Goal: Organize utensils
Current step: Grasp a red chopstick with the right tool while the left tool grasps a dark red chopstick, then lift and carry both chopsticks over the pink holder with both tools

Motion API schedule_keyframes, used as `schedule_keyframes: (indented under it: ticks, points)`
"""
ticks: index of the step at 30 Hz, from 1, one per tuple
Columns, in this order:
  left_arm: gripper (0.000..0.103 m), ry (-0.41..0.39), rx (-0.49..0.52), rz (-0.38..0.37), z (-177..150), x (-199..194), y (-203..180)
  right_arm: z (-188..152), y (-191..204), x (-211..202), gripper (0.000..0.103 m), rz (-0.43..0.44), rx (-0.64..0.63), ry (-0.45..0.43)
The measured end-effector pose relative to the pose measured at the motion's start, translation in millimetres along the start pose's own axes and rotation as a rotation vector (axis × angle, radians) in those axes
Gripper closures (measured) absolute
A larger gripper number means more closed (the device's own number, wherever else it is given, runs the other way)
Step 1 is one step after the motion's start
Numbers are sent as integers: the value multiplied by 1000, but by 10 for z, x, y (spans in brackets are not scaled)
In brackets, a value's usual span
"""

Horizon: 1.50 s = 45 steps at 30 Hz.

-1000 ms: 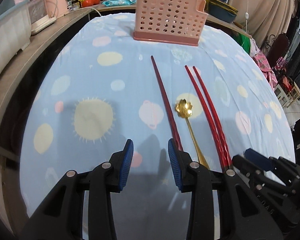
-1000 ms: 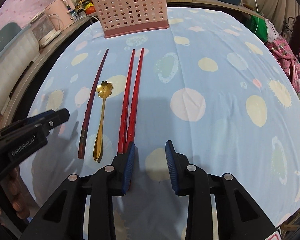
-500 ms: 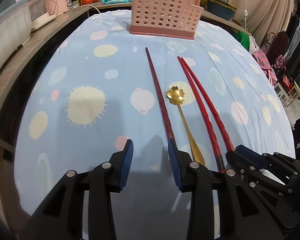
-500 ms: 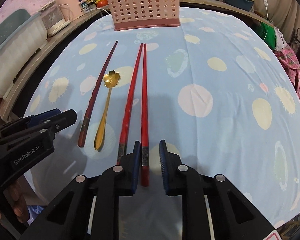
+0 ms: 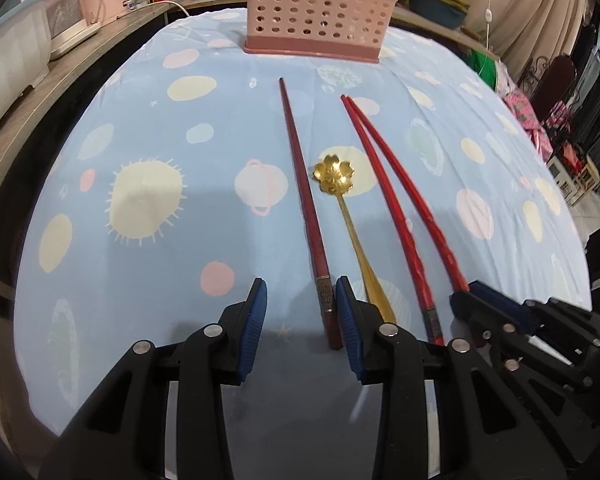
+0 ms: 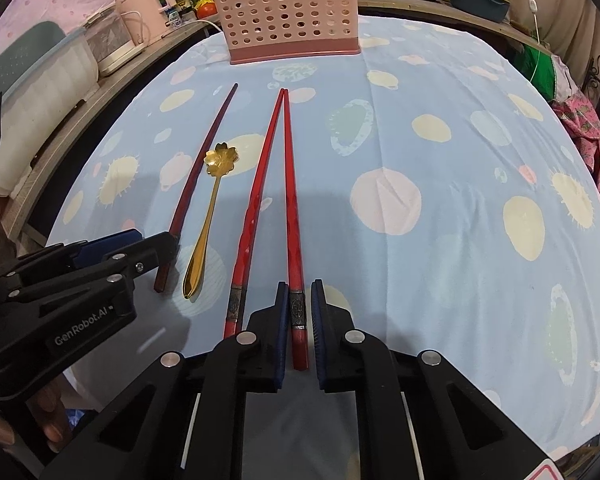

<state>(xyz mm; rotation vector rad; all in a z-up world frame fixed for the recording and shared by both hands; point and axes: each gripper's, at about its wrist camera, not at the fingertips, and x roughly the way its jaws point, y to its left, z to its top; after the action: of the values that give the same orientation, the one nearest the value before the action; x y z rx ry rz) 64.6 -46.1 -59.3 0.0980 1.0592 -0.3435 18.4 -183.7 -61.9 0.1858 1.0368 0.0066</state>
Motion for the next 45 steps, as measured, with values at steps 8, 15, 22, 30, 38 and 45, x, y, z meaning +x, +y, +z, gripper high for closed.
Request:
schedule_keyframes:
  ticks: [8, 15, 22, 30, 38, 45]
  points:
    - [96, -6, 1, 7, 2, -5, 48, 11, 28, 20, 93, -5, -24, -9]
    - [96, -3, 0, 6, -7, -27, 55, 11, 4, 11, 96, 4, -25, -13]
    - [96, -15, -12, 18, 8, -116, 89, 30, -53, -51, 96, 9, -8, -21]
    - [96, -77, -32, 32, 104, -381, 171, 98, -135, -213, 96, 11, 19, -60]
    - [96, -159, -54, 21, 303, -686, 219, 292, -222, -519, 96, 19, 41, -145]
    - [96, -247, -71, 9, 582, -973, 261, 643, -311, -875, 96, 28, 60, -267]
